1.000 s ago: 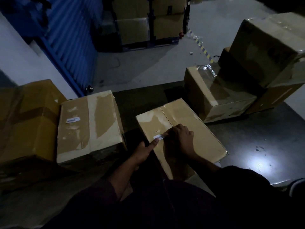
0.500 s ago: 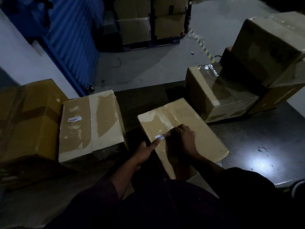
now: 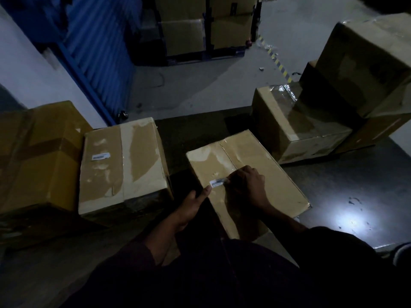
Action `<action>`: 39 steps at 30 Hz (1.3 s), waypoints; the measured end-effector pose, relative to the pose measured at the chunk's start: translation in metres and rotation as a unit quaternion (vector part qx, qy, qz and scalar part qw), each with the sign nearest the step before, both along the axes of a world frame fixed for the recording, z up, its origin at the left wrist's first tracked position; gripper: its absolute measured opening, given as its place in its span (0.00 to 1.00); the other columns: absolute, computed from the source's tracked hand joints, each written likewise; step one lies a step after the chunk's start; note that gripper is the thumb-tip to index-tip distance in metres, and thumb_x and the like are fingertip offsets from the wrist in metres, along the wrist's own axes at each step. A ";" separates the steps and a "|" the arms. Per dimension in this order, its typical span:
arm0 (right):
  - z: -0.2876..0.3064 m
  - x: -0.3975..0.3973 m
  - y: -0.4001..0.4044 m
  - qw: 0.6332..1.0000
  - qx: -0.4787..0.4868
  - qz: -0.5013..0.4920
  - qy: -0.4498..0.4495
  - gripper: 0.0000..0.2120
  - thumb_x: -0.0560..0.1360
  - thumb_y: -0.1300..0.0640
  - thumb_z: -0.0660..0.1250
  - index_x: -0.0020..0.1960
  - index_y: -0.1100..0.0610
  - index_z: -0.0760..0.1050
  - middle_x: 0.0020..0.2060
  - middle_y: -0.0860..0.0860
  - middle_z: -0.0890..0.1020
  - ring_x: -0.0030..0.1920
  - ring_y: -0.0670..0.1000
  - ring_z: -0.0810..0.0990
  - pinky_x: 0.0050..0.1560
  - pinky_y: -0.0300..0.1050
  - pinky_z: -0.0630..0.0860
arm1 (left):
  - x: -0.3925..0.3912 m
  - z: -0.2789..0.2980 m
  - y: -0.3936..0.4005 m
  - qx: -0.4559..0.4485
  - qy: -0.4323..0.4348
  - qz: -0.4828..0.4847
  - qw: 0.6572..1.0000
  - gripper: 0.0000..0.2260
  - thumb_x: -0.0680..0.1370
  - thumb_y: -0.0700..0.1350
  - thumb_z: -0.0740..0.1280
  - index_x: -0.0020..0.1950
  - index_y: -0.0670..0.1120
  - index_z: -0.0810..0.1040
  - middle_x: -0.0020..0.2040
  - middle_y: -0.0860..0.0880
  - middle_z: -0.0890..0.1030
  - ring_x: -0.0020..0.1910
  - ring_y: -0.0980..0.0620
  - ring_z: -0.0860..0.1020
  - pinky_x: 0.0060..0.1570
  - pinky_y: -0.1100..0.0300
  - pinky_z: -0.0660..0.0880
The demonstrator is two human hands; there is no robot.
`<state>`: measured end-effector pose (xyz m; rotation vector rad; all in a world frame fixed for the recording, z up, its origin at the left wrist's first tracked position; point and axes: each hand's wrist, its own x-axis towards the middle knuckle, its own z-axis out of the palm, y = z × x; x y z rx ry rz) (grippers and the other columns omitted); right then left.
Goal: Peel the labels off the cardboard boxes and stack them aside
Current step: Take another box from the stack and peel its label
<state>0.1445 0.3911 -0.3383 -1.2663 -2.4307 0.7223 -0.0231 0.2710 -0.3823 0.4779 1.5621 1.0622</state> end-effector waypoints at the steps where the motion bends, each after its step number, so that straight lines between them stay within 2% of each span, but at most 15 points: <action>1: 0.000 0.000 0.001 1.000 -0.003 0.006 -0.002 0.11 0.73 0.45 0.71 0.51 0.50 0.81 0.51 0.51 0.78 0.53 0.55 0.74 0.54 0.52 0.65 | 0.001 0.002 0.000 0.002 0.000 -0.003 1.000 0.43 0.64 0.74 0.70 0.71 0.49 0.72 0.65 0.50 0.79 0.65 0.49 0.76 0.70 0.46 0.69; 4: -0.001 0.001 0.003 1.000 -0.012 0.015 0.014 0.12 0.73 0.45 0.70 0.52 0.50 0.80 0.50 0.52 0.78 0.53 0.55 0.75 0.51 0.48 0.62 | -0.001 -0.003 0.001 0.001 0.000 0.000 1.000 0.41 0.64 0.74 0.70 0.70 0.50 0.73 0.65 0.50 0.80 0.65 0.49 0.77 0.69 0.46 0.70; 7: 0.000 0.001 0.002 1.000 -0.002 0.016 0.015 0.14 0.73 0.45 0.71 0.57 0.45 0.79 0.51 0.49 0.78 0.54 0.52 0.74 0.50 0.47 0.62 | -0.002 -0.010 0.002 -0.007 0.005 0.008 1.000 0.43 0.64 0.75 0.70 0.71 0.50 0.72 0.67 0.49 0.78 0.66 0.48 0.76 0.70 0.46 0.69; 15: 0.005 -0.001 0.001 1.000 0.004 0.021 0.002 0.10 0.72 0.43 0.71 0.50 0.45 0.82 0.48 0.49 0.78 0.51 0.53 0.73 0.48 0.47 0.59 | -0.008 -0.030 0.004 -0.024 0.015 0.013 1.000 0.47 0.64 0.76 0.70 0.75 0.49 0.68 0.70 0.48 0.75 0.68 0.48 0.75 0.70 0.45 0.69; 18: 0.005 0.000 0.001 0.999 -0.016 0.032 0.005 0.09 0.72 0.45 0.71 0.51 0.46 0.82 0.50 0.49 0.78 0.53 0.53 0.73 0.49 0.48 0.59 | -0.006 -0.027 0.005 -0.017 0.011 0.011 1.000 0.46 0.64 0.75 0.70 0.74 0.49 0.69 0.68 0.49 0.77 0.66 0.48 0.76 0.69 0.46 0.70; 22: 0.009 -0.002 0.000 1.000 -0.018 0.012 0.003 0.14 0.70 0.42 0.72 0.54 0.43 0.80 0.49 0.47 0.77 0.53 0.51 0.72 0.49 0.47 0.60 | -0.009 -0.033 0.004 -0.025 0.013 0.003 1.000 0.46 0.64 0.76 0.69 0.75 0.50 0.68 0.70 0.48 0.75 0.68 0.48 0.75 0.70 0.45 0.69; 27: 0.014 -0.004 -0.003 1.000 -0.025 0.008 -0.009 0.13 0.72 0.41 0.70 0.51 0.47 0.81 0.50 0.49 0.77 0.55 0.51 0.70 0.54 0.49 0.60 | -0.007 -0.027 0.004 -0.021 0.019 -0.007 1.000 0.47 0.64 0.77 0.68 0.75 0.51 0.68 0.71 0.50 0.75 0.69 0.48 0.73 0.71 0.44 0.68; 35: 0.015 -0.002 0.001 0.998 -0.046 0.023 -0.020 0.11 0.74 0.45 0.70 0.52 0.50 0.81 0.53 0.51 0.77 0.58 0.54 0.71 0.52 0.48 0.59 | -0.006 -0.016 0.002 0.008 0.001 -0.020 1.000 0.41 0.65 0.75 0.70 0.69 0.50 0.74 0.63 0.50 0.81 0.63 0.49 0.78 0.68 0.47 0.71; 39: 0.015 -0.004 0.001 0.999 -0.046 0.018 -0.021 0.13 0.72 0.41 0.70 0.54 0.43 0.80 0.51 0.48 0.77 0.56 0.53 0.72 0.51 0.48 0.60 | -0.006 -0.019 0.002 -0.007 -0.005 -0.002 1.000 0.46 0.64 0.76 0.70 0.73 0.50 0.70 0.68 0.49 0.77 0.66 0.47 0.76 0.69 0.45 0.70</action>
